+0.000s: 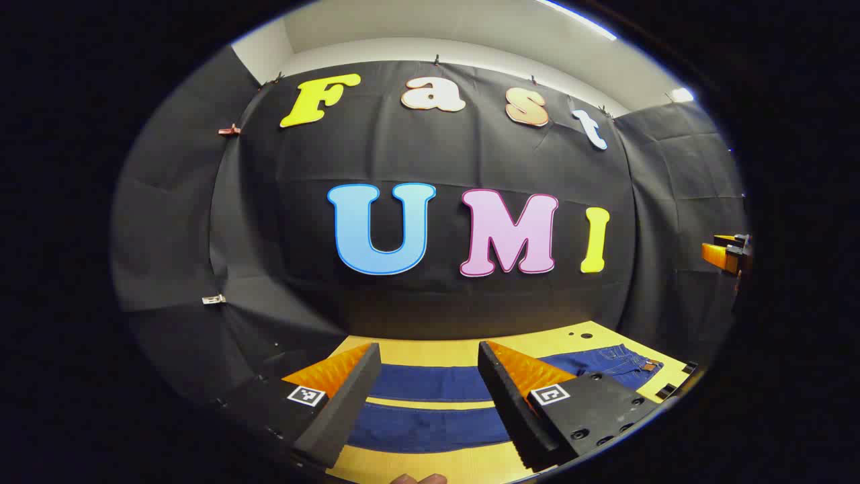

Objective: Grasp the waist and the cuffs of the jeans and fold them to make the two legs overlap; first hold the waist and fold one-third of the jeans toward the cuffs, then hold the cuffs and fold the remaining one-third in the same direction to finish folding.

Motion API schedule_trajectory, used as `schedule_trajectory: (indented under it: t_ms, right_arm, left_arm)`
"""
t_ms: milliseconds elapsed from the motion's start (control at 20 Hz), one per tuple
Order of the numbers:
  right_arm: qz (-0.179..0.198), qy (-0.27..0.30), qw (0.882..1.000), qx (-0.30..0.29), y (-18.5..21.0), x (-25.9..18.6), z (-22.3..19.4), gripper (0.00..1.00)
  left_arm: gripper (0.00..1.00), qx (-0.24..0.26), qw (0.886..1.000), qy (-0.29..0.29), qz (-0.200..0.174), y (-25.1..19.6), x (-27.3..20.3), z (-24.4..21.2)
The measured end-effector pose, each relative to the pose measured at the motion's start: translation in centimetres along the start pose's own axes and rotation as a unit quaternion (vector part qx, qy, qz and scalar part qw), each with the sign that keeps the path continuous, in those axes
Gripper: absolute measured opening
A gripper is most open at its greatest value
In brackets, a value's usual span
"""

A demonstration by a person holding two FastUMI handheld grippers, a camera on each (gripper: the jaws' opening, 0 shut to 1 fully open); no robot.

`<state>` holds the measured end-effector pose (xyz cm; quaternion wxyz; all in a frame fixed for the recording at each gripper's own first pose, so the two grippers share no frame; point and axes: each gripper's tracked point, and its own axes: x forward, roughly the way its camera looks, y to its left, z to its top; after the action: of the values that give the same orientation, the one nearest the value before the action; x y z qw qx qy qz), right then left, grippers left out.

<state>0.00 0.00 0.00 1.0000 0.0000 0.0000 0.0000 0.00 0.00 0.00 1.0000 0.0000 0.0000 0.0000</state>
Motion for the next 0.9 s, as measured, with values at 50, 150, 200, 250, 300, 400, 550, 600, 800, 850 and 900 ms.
schedule_trajectory:
  t_ms: [50, 150, 200, 250, 300, 400, 550, 600, 800, 850, 900]
  right_arm:
    - [-0.003, 0.003, 1.000, -0.003, -0.2, -0.1, 0.0, 0.96]
    - [-0.007, 0.010, 1.000, -0.010, -0.5, -0.4, -0.5, 0.98]
    - [-0.007, 0.015, 1.000, -0.011, -0.4, -0.6, -0.7, 0.96]
    - [-0.006, 0.017, 1.000, -0.010, -0.3, -0.8, -0.8, 0.96]
    - [-0.006, 0.018, 1.000, -0.008, -0.2, -1.0, -0.6, 0.96]
    - [-0.006, 0.017, 1.000, -0.008, 0.0, -1.4, -0.5, 0.96]
    - [-0.006, 0.016, 1.000, -0.007, 0.2, -1.9, -0.4, 0.96]
    - [-0.007, 0.017, 1.000, -0.007, 0.2, -2.0, -0.5, 0.96]
    - [-0.002, 0.024, 1.000, 0.001, 0.7, -2.1, -0.8, 0.96]
    - [0.004, 0.029, 1.000, 0.000, 1.0, -1.9, -1.1, 0.96]
    - [0.011, 0.037, 0.999, -0.007, 1.4, -1.8, -1.6, 0.96]
  left_arm:
    - [0.95, 0.001, 1.000, 0.005, 0.005, 0.6, 0.0, -0.5]
    - [0.95, 0.001, 1.000, 0.012, 0.011, 1.3, 0.2, -0.8]
    - [0.95, -0.002, 1.000, 0.012, 0.009, 1.2, 0.3, -0.5]
    - [0.95, -0.006, 1.000, 0.009, 0.004, 1.0, 0.3, -0.3]
    - [0.95, -0.008, 1.000, 0.005, -0.003, 0.6, 0.5, 0.0]
    - [0.95, -0.004, 1.000, 0.000, -0.014, -0.1, 0.8, 0.2]
    - [0.95, 0.005, 1.000, 0.000, -0.030, -1.1, 0.7, 0.2]
    - [0.95, 0.008, 0.999, -0.001, -0.034, -1.3, 0.7, 0.4]
    - [0.95, 0.011, 0.999, -0.005, -0.039, -1.2, 0.7, 0.7]
    - [0.95, 0.017, 0.999, 0.000, -0.038, -0.9, 0.8, 0.2]
    - [0.95, 0.027, 0.999, 0.009, -0.037, -0.3, 0.7, -0.4]
